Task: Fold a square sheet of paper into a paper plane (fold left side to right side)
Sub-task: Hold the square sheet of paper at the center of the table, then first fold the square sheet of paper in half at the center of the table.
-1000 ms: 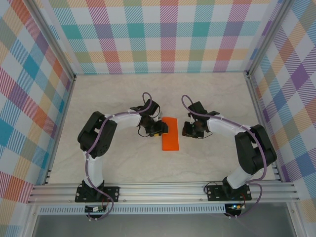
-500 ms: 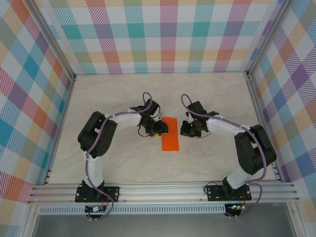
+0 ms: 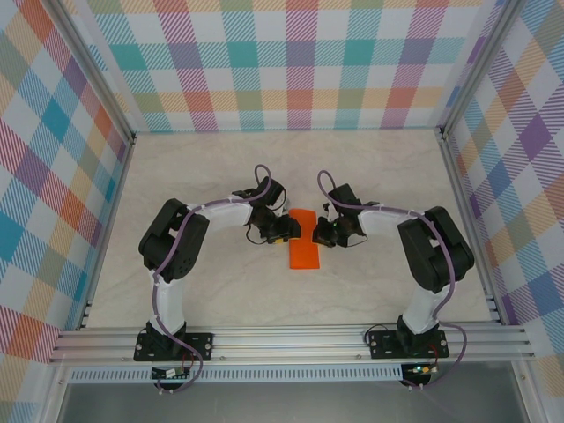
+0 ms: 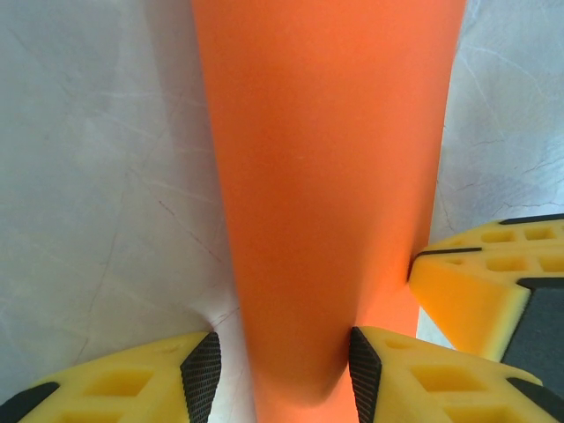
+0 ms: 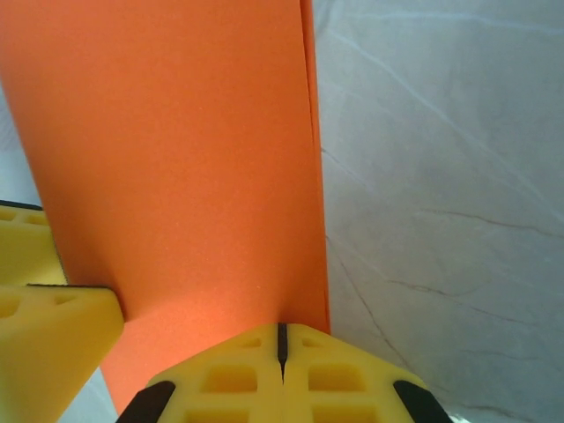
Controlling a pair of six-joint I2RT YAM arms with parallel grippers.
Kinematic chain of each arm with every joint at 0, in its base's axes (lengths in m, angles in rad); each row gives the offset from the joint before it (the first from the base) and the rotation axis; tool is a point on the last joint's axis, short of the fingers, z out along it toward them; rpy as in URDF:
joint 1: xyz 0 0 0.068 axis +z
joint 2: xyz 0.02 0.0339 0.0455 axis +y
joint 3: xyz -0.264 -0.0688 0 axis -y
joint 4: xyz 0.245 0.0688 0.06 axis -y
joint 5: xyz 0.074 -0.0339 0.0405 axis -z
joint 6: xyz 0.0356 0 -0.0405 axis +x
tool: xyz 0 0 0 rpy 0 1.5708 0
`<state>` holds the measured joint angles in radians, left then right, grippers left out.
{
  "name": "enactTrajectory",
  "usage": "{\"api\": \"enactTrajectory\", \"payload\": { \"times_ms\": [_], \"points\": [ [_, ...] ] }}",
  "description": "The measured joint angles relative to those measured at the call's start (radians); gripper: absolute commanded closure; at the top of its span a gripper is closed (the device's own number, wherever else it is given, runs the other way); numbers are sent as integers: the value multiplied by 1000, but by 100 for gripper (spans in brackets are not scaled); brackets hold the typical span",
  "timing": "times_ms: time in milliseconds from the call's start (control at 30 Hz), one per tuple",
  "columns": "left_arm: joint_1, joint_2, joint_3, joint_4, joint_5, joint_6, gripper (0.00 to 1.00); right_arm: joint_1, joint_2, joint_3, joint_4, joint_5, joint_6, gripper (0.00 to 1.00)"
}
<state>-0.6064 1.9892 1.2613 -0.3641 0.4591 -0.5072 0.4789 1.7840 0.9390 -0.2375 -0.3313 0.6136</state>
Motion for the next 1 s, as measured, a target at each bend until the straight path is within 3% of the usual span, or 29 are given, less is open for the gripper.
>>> {"api": "enactTrajectory", "payload": {
  "times_ms": [367,633,767,900,1000],
  "points": [
    [0,0,0,0,-1,0,52,0,22,28,-21,2,-8,98],
    [-7,-17,-1,1,-9,14,40,6,22,34,-33,19,-28,98],
    [-1,-65,-28,-7,-27,30,40,7,28,43,-45,21,-31,98],
    [13,-137,-36,-19,-8,58,64,12,28,45,-48,26,-31,98],
    [13,-164,-38,12,42,70,72,13,29,47,-51,30,-32,98]
  ]
}}
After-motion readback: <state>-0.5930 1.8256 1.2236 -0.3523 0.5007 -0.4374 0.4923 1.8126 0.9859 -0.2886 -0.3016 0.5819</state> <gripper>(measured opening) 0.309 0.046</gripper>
